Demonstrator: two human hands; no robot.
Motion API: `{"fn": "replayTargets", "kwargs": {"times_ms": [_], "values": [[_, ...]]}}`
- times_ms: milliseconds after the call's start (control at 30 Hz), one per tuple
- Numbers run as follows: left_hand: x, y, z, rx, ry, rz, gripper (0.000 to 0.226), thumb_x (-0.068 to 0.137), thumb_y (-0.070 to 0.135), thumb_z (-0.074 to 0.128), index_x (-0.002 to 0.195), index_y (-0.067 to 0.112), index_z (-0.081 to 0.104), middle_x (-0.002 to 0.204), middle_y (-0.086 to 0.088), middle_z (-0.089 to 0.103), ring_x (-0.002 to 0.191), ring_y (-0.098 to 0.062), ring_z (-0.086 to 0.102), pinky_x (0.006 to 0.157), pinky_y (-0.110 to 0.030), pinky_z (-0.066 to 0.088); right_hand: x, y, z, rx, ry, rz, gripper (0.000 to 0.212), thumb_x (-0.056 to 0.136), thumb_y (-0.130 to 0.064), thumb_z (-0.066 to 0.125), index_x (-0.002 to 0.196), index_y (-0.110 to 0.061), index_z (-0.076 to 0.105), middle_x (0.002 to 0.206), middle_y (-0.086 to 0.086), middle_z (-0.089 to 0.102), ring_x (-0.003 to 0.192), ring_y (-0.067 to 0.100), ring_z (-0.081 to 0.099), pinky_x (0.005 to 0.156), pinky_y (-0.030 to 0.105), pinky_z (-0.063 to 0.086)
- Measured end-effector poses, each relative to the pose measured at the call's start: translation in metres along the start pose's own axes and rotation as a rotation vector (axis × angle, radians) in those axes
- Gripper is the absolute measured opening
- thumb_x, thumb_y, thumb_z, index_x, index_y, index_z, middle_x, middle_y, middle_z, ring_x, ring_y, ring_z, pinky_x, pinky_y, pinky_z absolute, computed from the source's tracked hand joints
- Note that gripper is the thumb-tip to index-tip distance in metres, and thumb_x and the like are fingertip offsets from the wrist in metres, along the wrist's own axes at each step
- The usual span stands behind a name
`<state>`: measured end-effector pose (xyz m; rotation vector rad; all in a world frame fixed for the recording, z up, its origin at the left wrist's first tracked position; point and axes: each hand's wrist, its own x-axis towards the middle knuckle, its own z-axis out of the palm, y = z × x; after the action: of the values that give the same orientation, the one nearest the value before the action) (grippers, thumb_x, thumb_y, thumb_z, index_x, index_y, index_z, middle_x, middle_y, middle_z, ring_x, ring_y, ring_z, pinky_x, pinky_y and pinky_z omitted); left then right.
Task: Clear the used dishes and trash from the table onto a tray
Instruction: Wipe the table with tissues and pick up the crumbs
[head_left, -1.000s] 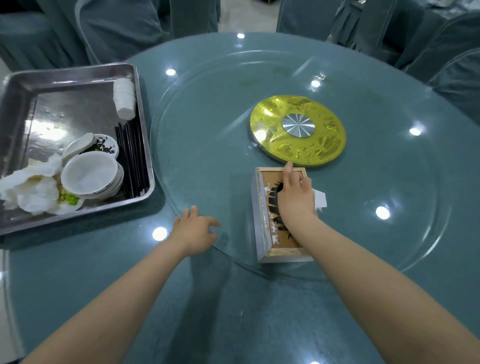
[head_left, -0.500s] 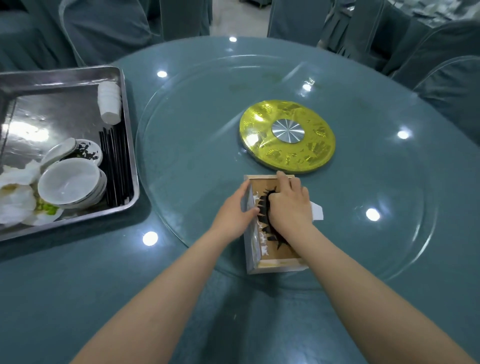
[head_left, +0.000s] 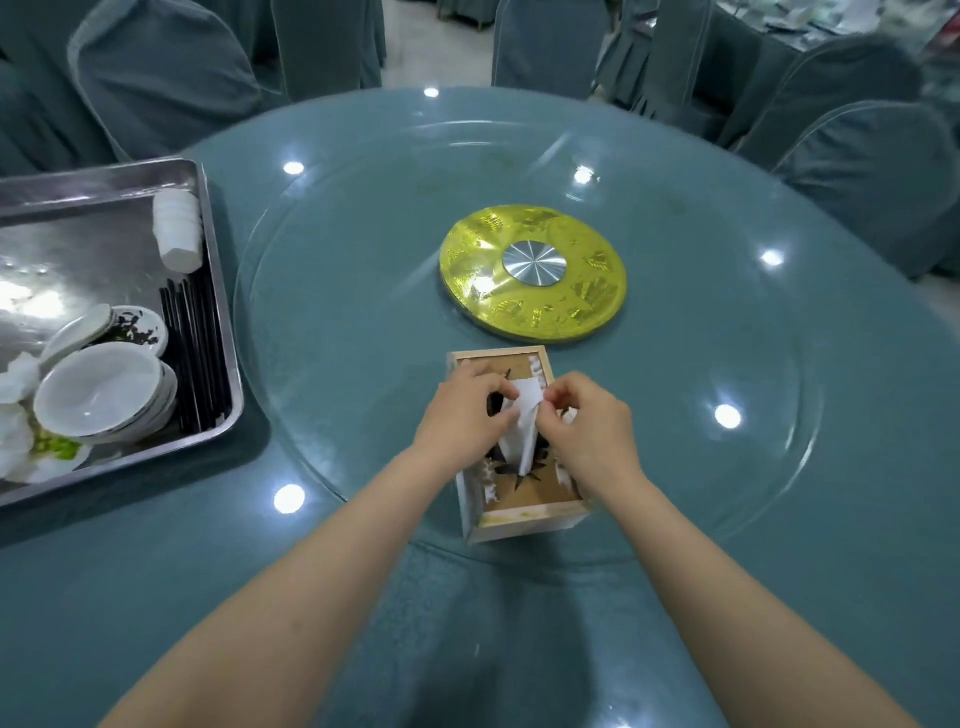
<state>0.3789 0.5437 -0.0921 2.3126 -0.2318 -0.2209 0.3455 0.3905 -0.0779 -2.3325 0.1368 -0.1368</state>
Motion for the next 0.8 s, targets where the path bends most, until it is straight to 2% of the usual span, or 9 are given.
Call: {"fn": "replayTargets", "kwargs": {"times_ms": [67,200,267,333,400,500,600,700,800], "values": [[0.001,0.006,0.000,-0.027,0.011,0.016,0.024,0.082,0.029,0.067,0.106,0.027,0.063,0.125,0.007,0.056,0.120,-0.015,0.050,0.101,-0.041,0.038,-0.002,-0.001,-0.004,0.112,0.010,-0.002,0.020,0.078,-0.016,0.060,0.069,-0.030,0.051,0.068,-0.019,0.058,0.070,-0.008,0.054,0.060,0.006,0.037],[-0.005,0.017,-0.001,-0.087,-0.013,-0.062,0.039,0.078,0.033,0.070,0.112,0.037,0.052,0.104,0.014,0.064,0.106,-0.010,0.058,0.106,-0.044,0.028,-0.006,0.001,-0.011,0.205,-0.022,0.012,0.020,0.079,-0.013,0.059,0.070,-0.028,0.050,0.067,-0.021,0.059,0.065,-0.004,0.053,0.057,0.008,0.037],[-0.009,0.020,-0.002,-0.098,-0.004,-0.052,0.031,0.078,0.031,0.071,0.105,0.036,0.056,0.089,0.017,0.063,0.088,-0.005,0.059,0.091,-0.027,0.040,-0.009,0.002,-0.015,0.217,-0.038,0.001,0.020,0.080,-0.013,0.059,0.070,-0.028,0.051,0.068,-0.026,0.058,0.066,-0.004,0.052,0.058,0.009,0.037],[-0.015,0.027,-0.008,-0.112,0.013,-0.019,0.026,0.076,0.027,0.072,0.097,0.037,0.060,0.080,0.018,0.060,0.072,0.005,0.054,0.062,-0.009,0.035,-0.014,0.001,-0.020,0.233,-0.041,-0.017,0.022,0.080,-0.012,0.059,0.070,-0.029,0.051,0.070,-0.027,0.058,0.068,-0.005,0.052,0.060,0.008,0.037],[-0.021,0.034,-0.015,-0.104,0.032,0.015,0.020,0.076,0.024,0.071,0.083,0.038,0.058,0.070,0.019,0.058,0.063,0.009,0.052,0.053,-0.009,0.034,-0.019,-0.002,-0.025,0.237,-0.039,-0.044,0.023,0.081,-0.013,0.060,0.070,-0.031,0.051,0.073,-0.027,0.059,0.073,-0.004,0.054,0.063,0.008,0.038],[-0.031,0.043,-0.022,-0.121,0.090,0.028,0.022,0.077,0.024,0.070,0.068,0.033,0.053,0.064,0.014,0.056,0.060,0.000,0.051,0.053,-0.015,0.037,-0.025,-0.011,-0.034,0.235,-0.016,-0.057,0.022,0.083,-0.017,0.061,0.074,-0.035,0.053,0.080,-0.020,0.062,0.079,0.004,0.055,0.064,0.009,0.038],[-0.041,0.049,-0.031,-0.239,0.159,-0.011,0.012,0.082,0.024,0.069,0.076,0.028,0.059,0.068,0.008,0.058,0.061,-0.010,0.052,0.061,-0.028,0.044,-0.030,-0.020,-0.042,0.199,-0.049,-0.019,0.026,0.086,-0.018,0.064,0.102,-0.035,0.052,0.103,-0.021,0.057,0.097,0.002,0.052,0.079,0.014,0.035],[-0.050,0.055,-0.042,-0.341,0.218,-0.018,0.006,0.085,0.022,0.066,0.087,0.017,0.063,0.072,0.005,0.059,0.061,-0.009,0.051,0.058,-0.023,0.043,-0.038,-0.025,-0.051,0.171,-0.111,0.091,0.057,0.085,-0.020,0.066,0.134,-0.034,0.040,0.128,-0.007,0.050,0.115,0.011,0.048,0.088,0.025,0.033],[-0.059,0.064,-0.054,-0.411,0.214,0.021,0.005,0.086,0.020,0.066,0.087,0.016,0.063,0.074,0.003,0.058,0.060,-0.007,0.050,0.055,-0.015,0.042,-0.048,-0.033,-0.058,0.201,-0.221,0.143,0.084,0.075,-0.032,0.075,0.144,-0.040,0.026,0.125,-0.007,0.048,0.118,0.012,0.048,0.090,0.029,0.041]]}}
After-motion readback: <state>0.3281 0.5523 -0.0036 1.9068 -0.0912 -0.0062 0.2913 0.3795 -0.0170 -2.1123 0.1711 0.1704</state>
